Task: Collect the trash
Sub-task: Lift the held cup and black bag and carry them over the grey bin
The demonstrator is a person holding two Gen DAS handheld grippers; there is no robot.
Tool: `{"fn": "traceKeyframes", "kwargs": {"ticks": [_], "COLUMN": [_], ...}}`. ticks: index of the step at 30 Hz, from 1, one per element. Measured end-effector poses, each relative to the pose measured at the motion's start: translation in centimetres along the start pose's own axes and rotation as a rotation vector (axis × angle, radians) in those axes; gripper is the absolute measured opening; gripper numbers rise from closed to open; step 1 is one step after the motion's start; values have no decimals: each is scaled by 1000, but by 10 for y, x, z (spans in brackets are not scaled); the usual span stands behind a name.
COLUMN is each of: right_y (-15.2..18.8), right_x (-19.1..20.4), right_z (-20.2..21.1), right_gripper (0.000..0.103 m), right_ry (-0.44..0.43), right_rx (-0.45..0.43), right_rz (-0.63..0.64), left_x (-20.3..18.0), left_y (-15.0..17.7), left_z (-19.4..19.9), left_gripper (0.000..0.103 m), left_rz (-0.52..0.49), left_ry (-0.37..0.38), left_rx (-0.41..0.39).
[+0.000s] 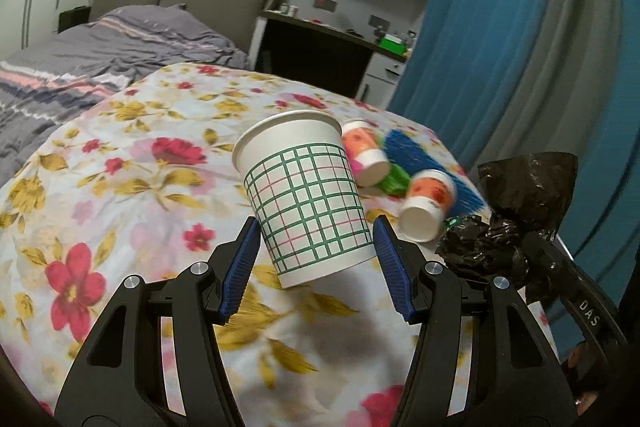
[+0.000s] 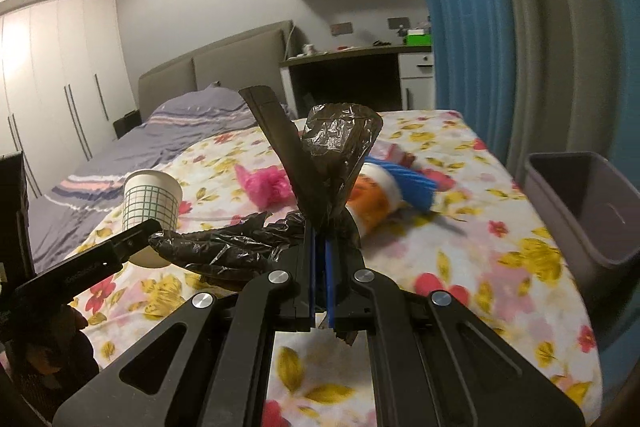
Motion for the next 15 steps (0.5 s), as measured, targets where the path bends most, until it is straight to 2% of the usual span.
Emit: {"fn": "traceKeyframes", "kwargs": {"ticks": [15], "right_y": [2], "right_x": [-59], "right_z": [42], "right_gripper": [5], "right_ry": [74], "right_rx": [-68], "right_rz": [-63], "left_x": [-79], "left_y": [15], "left_z": [-16], "left_gripper": [57], "left_rz": [-120], "left_ry": [83], "left_rx": [38]}}
Point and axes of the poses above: each gripper's, at about its wrist camera, not at the fingertips, and z roughly against the way its jaws point, x to its left, y to its underside, the point moved 4 cm from there along -z, roughly the way its jaws point, and after that the axes turned 2 degrees about x, right-handed, at the moved point
